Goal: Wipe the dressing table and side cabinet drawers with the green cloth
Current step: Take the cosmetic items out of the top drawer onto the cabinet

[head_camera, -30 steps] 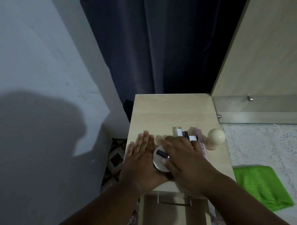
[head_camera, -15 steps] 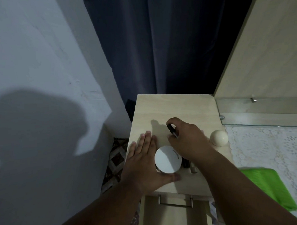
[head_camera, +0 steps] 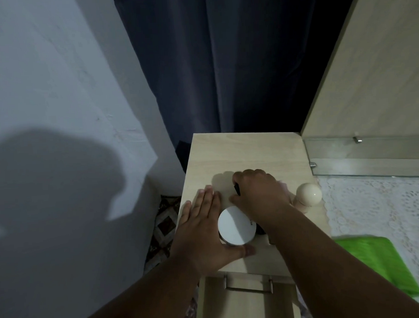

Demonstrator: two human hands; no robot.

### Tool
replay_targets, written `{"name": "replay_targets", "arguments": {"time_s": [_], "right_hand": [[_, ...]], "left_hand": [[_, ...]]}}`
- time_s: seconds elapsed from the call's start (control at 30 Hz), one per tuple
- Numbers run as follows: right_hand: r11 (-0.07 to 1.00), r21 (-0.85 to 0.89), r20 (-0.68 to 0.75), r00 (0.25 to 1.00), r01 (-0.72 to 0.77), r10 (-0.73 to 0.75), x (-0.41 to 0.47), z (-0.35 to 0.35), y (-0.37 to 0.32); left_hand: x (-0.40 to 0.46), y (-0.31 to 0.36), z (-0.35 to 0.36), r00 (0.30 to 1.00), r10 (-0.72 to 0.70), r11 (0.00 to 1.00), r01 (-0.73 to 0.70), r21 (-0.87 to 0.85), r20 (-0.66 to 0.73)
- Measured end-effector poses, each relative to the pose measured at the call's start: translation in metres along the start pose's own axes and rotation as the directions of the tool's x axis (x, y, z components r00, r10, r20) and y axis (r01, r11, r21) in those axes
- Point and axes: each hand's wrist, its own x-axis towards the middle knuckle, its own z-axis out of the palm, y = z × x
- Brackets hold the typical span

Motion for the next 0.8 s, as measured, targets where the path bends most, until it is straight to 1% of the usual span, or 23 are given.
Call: {"name": "replay_targets", "arguments": {"time_s": [0.17, 0.23, 0.3, 0.33, 0.37, 0.47, 0.53, 0.63, 0.7, 0.73, 0.77, 0.8], "right_hand": [[0.999, 0.03, -0.018, 1.0, -0.012, 0.013, -0.001, 0.006, 0.004], [0.996, 0.088, -0.102, 0.995, -0.008, 0.017, -0.01, 0.013, 0.011], [0.984, 0.167, -0.223, 0.975, 0.055, -0.017, -0.026, 0.019, 0.019], [0.979, 0.181, -0.259, 0.965, 0.097, -0.047, -0.036, 0.022, 0.021], [0.975, 0.182, -0.268, 0.96, 0.131, -0.079, -0.044, 0.025, 0.023], [0.966, 0.174, -0.206, 0.967, 0.189, -0.152, -0.066, 0.034, 0.025], [0.948, 0.222, -0.243, 0.954, 0.229, -0.174, -0.082, 0.033, 0.028], [0.904, 0.347, -0.397, 0.912, 0.251, -0.101, -0.121, 0.027, 0.043], [0.9, 0.386, -0.481, 0.877, 0.202, 0.01, -0.151, 0.029, 0.066], [0.91, 0.394, -0.494, 0.865, 0.128, 0.092, -0.163, 0.034, 0.083], [0.92, 0.393, -0.477, 0.857, 0.008, 0.196, -0.175, 0.042, 0.104], [0.914, 0.379, -0.43, 0.848, -0.143, 0.311, -0.181, 0.051, 0.123]], "left_hand": [[0.0, -0.001, 0.001, 1.0, 0.001, 1.0, -0.001, 0.007, -0.004], [0.0, -0.001, 0.002, 1.0, 0.003, 1.0, -0.003, 0.02, 0.001], [0.0, -0.002, 0.003, 1.0, -0.001, 1.0, 0.001, 0.019, 0.006], [0.0, -0.001, 0.003, 1.0, -0.005, 1.0, 0.005, 0.013, 0.006], [0.0, -0.002, 0.003, 1.0, -0.007, 1.0, 0.007, 0.004, 0.006], [0.0, -0.002, 0.003, 1.0, -0.006, 1.0, 0.007, -0.016, 0.025], [0.002, -0.001, 0.002, 0.999, -0.004, 1.0, 0.004, -0.003, 0.042], [0.004, -0.002, 0.004, 0.999, 0.001, 1.0, -0.001, 0.011, 0.046], [0.004, -0.003, 0.005, 0.999, -0.013, 1.0, 0.013, 0.007, 0.041], [0.004, -0.004, 0.004, 0.999, -0.02, 1.0, 0.019, 0.009, 0.04], [0.004, -0.001, 0.005, 0.999, -0.021, 1.0, 0.02, 0.019, 0.045], [0.004, -0.001, 0.003, 0.999, -0.023, 0.999, 0.021, 0.029, 0.045]]}}
